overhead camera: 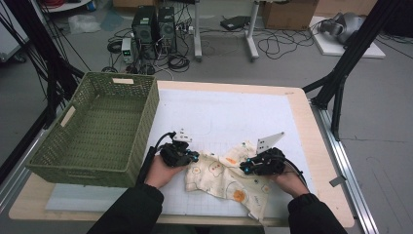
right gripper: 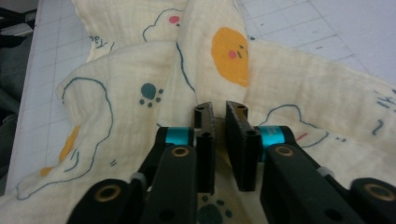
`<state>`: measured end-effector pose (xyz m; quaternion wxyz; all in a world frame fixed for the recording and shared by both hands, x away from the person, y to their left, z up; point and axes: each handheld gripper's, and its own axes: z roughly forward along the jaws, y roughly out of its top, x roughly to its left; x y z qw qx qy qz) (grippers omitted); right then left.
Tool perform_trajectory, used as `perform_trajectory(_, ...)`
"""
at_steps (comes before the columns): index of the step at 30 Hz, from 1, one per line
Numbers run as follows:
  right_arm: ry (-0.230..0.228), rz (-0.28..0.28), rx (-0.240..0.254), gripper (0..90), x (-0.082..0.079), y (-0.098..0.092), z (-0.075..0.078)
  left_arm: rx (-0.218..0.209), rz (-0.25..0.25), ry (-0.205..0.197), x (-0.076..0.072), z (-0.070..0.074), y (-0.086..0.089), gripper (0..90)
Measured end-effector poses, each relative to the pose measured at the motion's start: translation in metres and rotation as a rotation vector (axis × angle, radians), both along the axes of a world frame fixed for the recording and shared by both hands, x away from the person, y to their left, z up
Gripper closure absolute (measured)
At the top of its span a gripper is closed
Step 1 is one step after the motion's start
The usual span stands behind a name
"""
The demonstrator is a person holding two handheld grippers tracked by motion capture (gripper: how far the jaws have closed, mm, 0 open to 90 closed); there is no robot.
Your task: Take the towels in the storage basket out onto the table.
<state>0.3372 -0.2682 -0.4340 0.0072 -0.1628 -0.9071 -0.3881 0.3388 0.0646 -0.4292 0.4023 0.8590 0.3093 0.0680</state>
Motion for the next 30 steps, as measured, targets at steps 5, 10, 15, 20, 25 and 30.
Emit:
perform_trajectory(5,-0.032,-0.005,-0.001,86.7,-0.009,-0.001,0.004,-0.019,-0.039,-0.025,-0.018,0.013,0.006,85.8)
perform_trajectory(10,-0.053,0.002,0.011,86.8,-0.022,-0.001,0.007,-0.035,-0.073,0.005,-0.039,0.011,0.017,85.8)
perform_trajectory(15,-0.045,0.007,-0.007,86.8,-0.037,0.002,-0.004,-0.036,-0.097,0.064,-0.051,-0.005,0.021,85.6)
perform_trajectory(20,-0.058,-0.005,-0.004,86.7,-0.041,0.001,-0.006,-0.051,-0.111,0.075,-0.05,-0.004,0.021,83.6)
perform_trajectory(25,-0.069,0.001,-0.002,86.7,-0.042,0.001,-0.007,-0.081,-0.107,0.059,-0.044,0.009,0.027,75.4)
perform_trajectory(30,-0.085,0.009,-0.008,86.7,-0.043,0.002,-0.006,-0.118,-0.092,0.031,-0.038,0.025,0.029,69.7)
